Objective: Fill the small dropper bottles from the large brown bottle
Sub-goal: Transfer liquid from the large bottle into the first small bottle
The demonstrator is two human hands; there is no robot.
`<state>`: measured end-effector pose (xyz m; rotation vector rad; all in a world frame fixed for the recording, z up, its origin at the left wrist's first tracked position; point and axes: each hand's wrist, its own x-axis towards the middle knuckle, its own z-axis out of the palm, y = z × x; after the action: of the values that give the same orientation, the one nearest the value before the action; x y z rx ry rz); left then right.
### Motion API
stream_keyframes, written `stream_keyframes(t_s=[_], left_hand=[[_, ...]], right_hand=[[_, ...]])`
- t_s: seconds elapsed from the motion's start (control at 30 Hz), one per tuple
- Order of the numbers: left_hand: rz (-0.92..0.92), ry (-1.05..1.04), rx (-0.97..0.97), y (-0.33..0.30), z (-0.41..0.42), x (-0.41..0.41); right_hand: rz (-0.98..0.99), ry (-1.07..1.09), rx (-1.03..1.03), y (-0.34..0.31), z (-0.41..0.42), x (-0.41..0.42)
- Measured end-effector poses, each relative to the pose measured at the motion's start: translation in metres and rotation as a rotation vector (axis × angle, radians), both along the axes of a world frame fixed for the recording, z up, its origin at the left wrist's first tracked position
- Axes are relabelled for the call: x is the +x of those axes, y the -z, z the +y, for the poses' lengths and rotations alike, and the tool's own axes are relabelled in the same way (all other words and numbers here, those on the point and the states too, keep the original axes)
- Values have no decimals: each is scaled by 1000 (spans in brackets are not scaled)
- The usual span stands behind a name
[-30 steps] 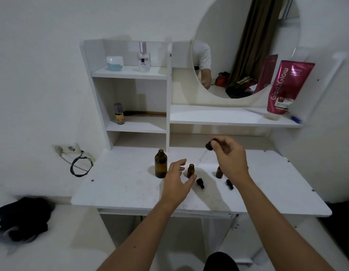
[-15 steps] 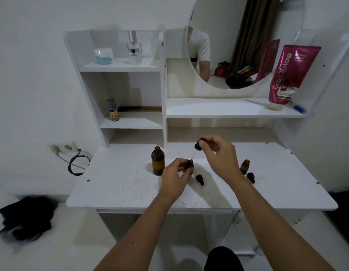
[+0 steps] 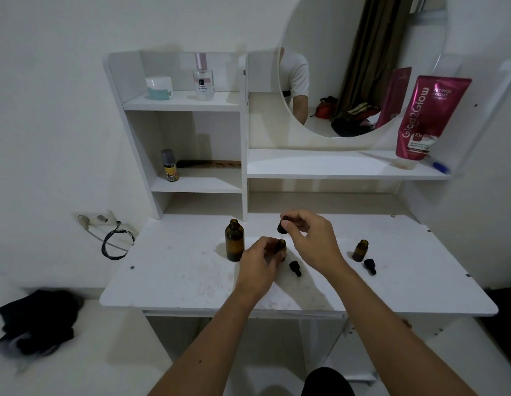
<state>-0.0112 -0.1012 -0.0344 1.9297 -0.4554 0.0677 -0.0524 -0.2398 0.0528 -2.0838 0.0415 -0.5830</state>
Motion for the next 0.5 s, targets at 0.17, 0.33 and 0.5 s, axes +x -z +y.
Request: stream_keyframes(t_s=[0.17, 0.33, 0.5], left_hand=[[8, 1, 1, -3, -1, -1], [11, -9, 15, -8, 1, 0], [39, -4, -24, -4, 2, -5]], right_hand=[[14, 70, 15, 3, 1, 2], [36, 84, 32, -8, 3, 5], [33, 57, 16, -10, 4, -2]])
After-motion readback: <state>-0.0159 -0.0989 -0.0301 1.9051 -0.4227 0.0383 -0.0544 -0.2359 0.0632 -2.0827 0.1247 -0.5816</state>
